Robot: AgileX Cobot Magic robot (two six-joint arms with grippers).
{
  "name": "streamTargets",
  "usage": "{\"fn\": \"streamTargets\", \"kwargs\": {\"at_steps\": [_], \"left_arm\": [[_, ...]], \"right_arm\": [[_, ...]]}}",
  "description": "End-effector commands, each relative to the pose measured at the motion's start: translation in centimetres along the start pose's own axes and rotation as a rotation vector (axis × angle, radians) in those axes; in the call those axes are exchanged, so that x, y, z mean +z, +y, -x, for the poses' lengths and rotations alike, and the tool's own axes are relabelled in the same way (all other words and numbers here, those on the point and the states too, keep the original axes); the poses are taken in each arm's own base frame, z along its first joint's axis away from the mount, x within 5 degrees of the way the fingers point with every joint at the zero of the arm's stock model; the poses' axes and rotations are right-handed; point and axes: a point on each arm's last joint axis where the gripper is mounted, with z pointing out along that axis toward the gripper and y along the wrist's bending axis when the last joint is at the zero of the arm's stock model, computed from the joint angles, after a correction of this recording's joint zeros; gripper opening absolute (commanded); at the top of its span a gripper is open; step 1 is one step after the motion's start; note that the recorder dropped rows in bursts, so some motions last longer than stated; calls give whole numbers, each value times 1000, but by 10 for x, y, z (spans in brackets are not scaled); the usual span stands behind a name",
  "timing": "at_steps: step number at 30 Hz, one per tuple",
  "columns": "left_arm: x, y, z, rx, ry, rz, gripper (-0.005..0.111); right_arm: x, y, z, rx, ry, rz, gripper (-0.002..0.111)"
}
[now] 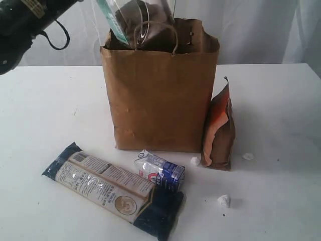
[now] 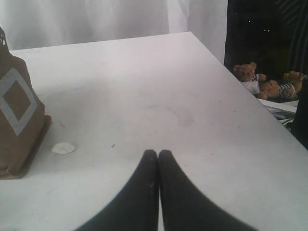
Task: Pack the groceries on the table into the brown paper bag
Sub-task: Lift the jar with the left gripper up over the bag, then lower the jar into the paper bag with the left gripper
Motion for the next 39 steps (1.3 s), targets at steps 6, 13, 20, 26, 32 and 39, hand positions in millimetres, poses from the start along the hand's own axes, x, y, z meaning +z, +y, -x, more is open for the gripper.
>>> {"fn": "streamTargets", "kwargs": {"at_steps": [6,13,20,26,32,39], "left_arm": [[2,-9,0,119,19,-108,0],[1,-11,-5,150,59,-143,0],[0,-15,-11,199,113,-197,0],[-2,-18,-17,250,177,-240,0],[-3,-16,-25,301,257,-239,0],[-5,-13,-31,346,327,-223,0]], "right_arm": [[0,0,-1,1,-4,1,0],[0,0,-1,1,-4,1,0],[0,0,-1,1,-4,1,0],[0,0,-1,1,-4,1,0],[0,0,-1,1,-4,1,0],[0,0,-1,1,-4,1,0]]}}
